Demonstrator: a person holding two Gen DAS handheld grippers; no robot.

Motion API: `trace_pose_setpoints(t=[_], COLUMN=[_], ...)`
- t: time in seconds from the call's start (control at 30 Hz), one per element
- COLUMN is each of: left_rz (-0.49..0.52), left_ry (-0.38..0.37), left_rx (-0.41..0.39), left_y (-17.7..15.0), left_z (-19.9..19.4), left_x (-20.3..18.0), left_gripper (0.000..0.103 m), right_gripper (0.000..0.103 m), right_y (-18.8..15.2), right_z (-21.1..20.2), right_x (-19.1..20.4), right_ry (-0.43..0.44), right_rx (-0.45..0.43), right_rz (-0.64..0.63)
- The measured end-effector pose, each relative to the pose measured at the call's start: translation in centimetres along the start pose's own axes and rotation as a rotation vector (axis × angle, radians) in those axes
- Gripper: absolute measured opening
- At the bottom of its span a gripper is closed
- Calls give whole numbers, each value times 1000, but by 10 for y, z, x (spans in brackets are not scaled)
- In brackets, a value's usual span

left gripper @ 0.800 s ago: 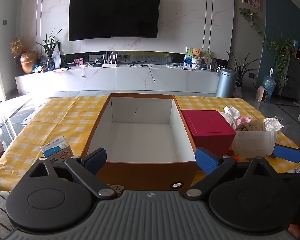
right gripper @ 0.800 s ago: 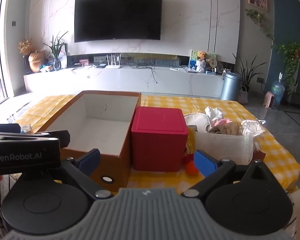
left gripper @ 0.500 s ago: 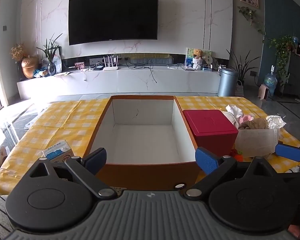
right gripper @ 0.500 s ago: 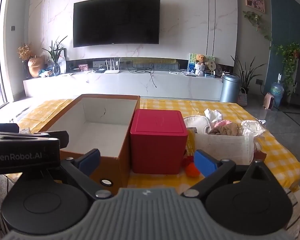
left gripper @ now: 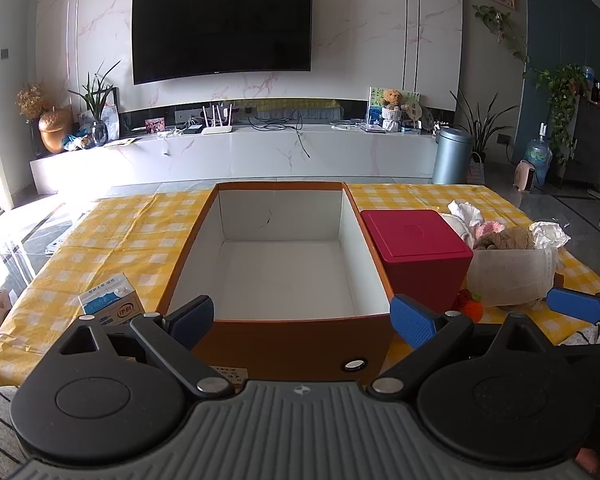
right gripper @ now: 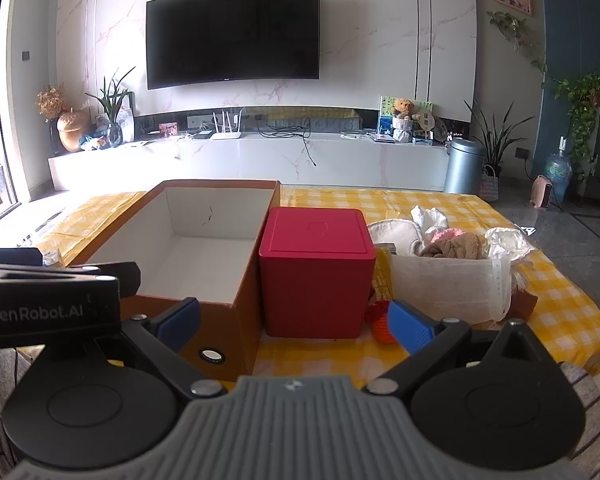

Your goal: Organize soft objects

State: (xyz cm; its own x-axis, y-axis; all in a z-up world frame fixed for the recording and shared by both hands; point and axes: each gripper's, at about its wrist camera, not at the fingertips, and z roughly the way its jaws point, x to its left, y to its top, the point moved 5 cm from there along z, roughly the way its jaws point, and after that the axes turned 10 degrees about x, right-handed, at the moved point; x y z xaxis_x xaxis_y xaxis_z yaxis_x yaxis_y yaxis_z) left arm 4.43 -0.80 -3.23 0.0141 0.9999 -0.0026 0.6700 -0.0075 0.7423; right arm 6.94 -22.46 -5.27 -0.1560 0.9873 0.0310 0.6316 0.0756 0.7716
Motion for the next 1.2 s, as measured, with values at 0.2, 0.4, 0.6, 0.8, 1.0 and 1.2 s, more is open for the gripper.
trace_pose_setpoints(t=[0.2,0.4,0.6,0.8,1.0,1.2], left_rz=[5,9,10,12,14,13], left_ry=[-1,6,15,21,27,29], left_rx=[11,25,35,39,39,46], left_y=[-1,-2,-4,-5,-6,-6], left_z=[1,4,5,6,6,7], left_x=[0,1,3,3,3,4], left_gripper=[103,103,103,103,103,103], right_gripper=[98,98,98,98,98,98], right_y=[-2,-4,-6,-6,-6,-8], right_z=[-1,3,6,8,9,10], right_x=[3,3,3,4,4,5], right_ry=[-16,-24,-29,-31,-31,-31], right_rx=[-3,6,14,18,20,24], right_rz=[-21,-28,-33,-38,-38,-39])
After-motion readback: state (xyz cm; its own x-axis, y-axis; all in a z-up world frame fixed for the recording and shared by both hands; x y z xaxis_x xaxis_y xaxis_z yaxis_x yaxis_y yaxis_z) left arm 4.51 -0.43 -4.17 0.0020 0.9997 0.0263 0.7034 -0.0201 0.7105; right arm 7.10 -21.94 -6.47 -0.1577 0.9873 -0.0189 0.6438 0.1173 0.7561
